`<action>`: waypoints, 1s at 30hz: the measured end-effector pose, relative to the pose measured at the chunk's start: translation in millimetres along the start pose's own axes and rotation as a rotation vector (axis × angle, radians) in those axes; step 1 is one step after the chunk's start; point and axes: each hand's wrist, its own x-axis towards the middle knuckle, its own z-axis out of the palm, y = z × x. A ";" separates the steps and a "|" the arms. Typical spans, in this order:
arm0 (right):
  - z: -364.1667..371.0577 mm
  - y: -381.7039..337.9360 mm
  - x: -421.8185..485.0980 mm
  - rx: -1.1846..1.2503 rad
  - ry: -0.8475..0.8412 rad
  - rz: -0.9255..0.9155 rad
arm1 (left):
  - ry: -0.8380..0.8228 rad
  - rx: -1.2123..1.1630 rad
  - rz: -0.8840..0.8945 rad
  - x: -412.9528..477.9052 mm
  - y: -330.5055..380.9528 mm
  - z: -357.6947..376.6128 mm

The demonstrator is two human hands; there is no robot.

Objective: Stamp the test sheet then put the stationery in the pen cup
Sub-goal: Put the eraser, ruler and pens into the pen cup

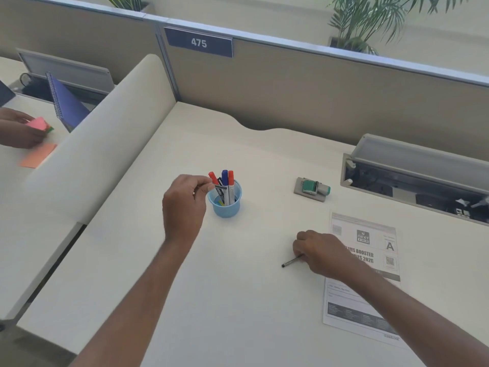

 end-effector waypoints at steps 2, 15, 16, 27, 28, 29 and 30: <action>-3.4 -0.1 -0.4 0.067 0.028 0.018 | -0.081 0.113 -0.003 7.6 -3.5 6.1; -70.0 -33.4 50.7 0.781 0.443 0.094 | -0.425 0.358 -0.005 34.3 -13.8 20.3; -75.4 -38.2 57.4 0.793 0.478 0.087 | -0.424 0.369 -0.016 35.5 -13.2 21.7; -124.0 -80.4 124.0 0.701 0.517 0.045 | -0.411 0.512 -0.180 39.0 -12.1 38.9; -125.9 -81.3 128.5 0.719 0.507 0.058 | -0.408 0.516 -0.190 38.8 -12.6 39.6; -127.9 -81.9 131.7 0.739 0.503 0.071 | -0.400 0.522 -0.198 38.5 -12.8 40.1; -129.5 -82.2 134.4 0.758 0.505 0.081 | -0.392 0.530 -0.203 38.4 -13.0 40.6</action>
